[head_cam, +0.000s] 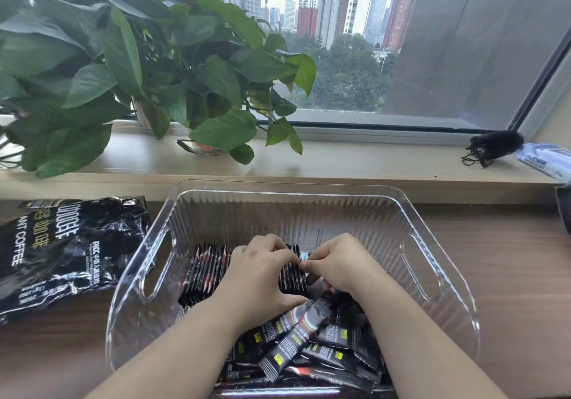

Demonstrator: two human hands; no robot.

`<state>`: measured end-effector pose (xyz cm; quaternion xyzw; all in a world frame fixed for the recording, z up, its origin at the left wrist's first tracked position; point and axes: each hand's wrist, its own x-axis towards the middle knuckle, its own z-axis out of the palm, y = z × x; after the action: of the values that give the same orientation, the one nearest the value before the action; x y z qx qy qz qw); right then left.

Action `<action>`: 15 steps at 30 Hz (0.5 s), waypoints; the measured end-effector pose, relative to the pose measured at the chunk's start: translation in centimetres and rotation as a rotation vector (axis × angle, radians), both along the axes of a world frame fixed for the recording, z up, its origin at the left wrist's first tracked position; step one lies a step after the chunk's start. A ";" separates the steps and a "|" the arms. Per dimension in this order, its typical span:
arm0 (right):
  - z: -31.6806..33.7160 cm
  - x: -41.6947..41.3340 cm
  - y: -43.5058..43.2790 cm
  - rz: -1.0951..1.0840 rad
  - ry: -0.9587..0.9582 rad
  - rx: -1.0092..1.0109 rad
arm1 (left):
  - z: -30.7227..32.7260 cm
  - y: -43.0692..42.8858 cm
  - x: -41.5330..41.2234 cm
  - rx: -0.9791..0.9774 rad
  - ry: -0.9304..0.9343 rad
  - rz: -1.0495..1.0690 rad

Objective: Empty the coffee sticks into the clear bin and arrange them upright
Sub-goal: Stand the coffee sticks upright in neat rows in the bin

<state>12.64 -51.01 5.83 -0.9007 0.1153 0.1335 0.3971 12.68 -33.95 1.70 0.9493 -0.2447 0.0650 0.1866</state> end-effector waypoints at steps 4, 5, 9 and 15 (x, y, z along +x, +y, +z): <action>0.2 0.0 -0.1 0.025 -0.006 -0.009 | -0.2 0.1 -0.2 -0.018 0.011 -0.014; 0.2 0.1 -0.1 0.027 -0.008 -0.019 | -0.1 0.0 -0.2 -0.018 0.013 -0.019; -0.1 0.2 -0.1 0.043 -0.001 -0.078 | 0.0 0.0 -0.2 -0.007 0.022 -0.026; 1.2 0.5 -2.1 -0.032 -0.165 -0.251 | 0.3 0.1 -0.5 0.002 0.053 -0.021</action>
<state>13.10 -53.16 7.00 -0.9492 0.1122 0.0371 0.2918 12.18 -33.84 2.00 0.9482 -0.2498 0.0375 0.1926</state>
